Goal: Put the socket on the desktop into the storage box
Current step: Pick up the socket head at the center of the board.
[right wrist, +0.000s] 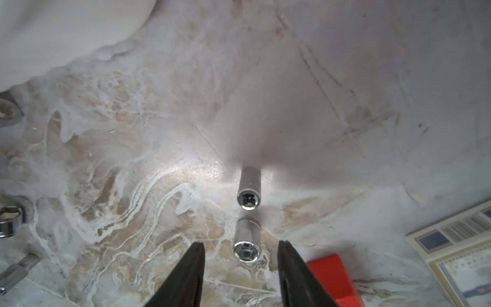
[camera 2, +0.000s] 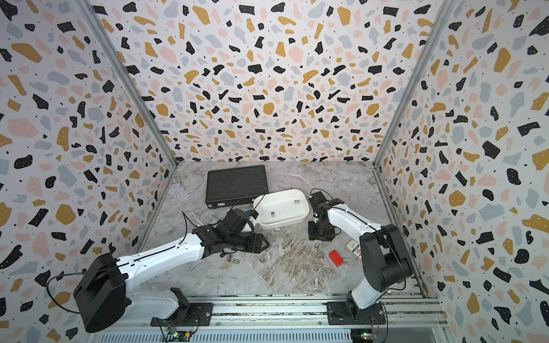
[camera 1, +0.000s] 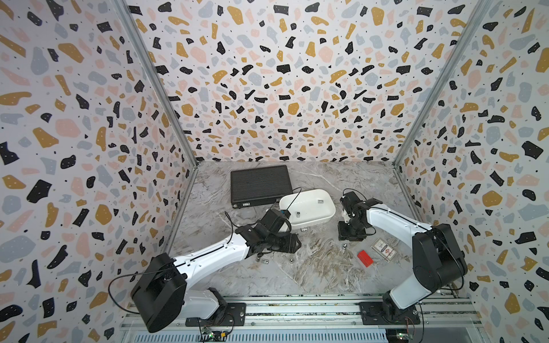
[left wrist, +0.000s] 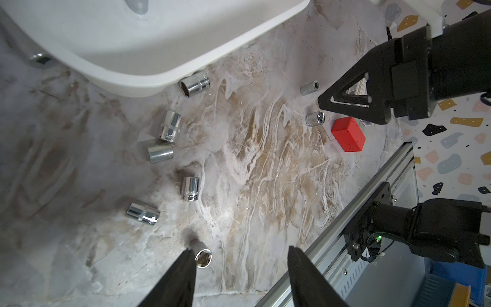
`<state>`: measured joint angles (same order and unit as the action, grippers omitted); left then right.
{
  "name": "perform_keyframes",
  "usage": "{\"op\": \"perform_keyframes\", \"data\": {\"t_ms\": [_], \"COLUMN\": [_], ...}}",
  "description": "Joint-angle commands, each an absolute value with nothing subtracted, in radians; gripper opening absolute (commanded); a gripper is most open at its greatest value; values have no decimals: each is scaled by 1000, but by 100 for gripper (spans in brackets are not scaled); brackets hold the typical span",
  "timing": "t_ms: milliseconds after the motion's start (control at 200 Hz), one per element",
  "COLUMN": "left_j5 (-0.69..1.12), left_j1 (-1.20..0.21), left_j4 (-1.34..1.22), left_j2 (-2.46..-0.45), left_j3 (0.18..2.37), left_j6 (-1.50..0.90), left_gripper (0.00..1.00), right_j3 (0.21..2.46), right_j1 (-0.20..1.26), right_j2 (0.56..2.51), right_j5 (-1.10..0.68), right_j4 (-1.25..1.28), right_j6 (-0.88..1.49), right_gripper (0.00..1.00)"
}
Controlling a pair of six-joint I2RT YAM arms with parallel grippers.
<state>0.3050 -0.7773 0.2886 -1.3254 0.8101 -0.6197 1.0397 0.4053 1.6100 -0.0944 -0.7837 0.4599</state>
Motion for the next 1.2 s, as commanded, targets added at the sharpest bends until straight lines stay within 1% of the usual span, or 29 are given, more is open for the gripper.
{"op": "perform_keyframes", "data": {"t_ms": [0, 265, 501, 611, 831, 996, 1091, 1131, 1196], "left_j5": [299, 296, 293, 293, 291, 288, 287, 287, 287], "left_j1": [-785, -787, -788, -788, -788, -788, -788, -787, -788], "left_j4": [259, 259, 261, 262, 259, 259, 258, 258, 258], "left_j2": [-1337, -1339, -1338, -1339, -1342, -1340, -1341, -1340, -1338], "left_j3": [813, 815, 814, 815, 814, 811, 809, 809, 807], "left_j6": [-604, -603, -602, -602, -601, -603, -605, -605, -607], "left_gripper": [59, 59, 59, 59, 59, 59, 59, 59, 59], "right_j3": [1087, 1118, 1139, 1142, 1141, 1135, 1132, 1132, 1128], "right_j1": [398, 386, 379, 377, 376, 374, 374, 374, 374], "right_j2": [1625, 1678, 1720, 1735, 1753, 1759, 1759, 1759, 1757], "right_j5": [-77, -75, -78, -78, -86, -90, -92, -93, -95], "right_j4": [-789, -784, -773, -770, -764, -759, -759, -757, -756], "right_j6": [454, 450, 449, 450, 448, 448, 449, 448, 449], "right_gripper": [50, 48, 43, 42, 34, 31, 30, 27, 24]}}
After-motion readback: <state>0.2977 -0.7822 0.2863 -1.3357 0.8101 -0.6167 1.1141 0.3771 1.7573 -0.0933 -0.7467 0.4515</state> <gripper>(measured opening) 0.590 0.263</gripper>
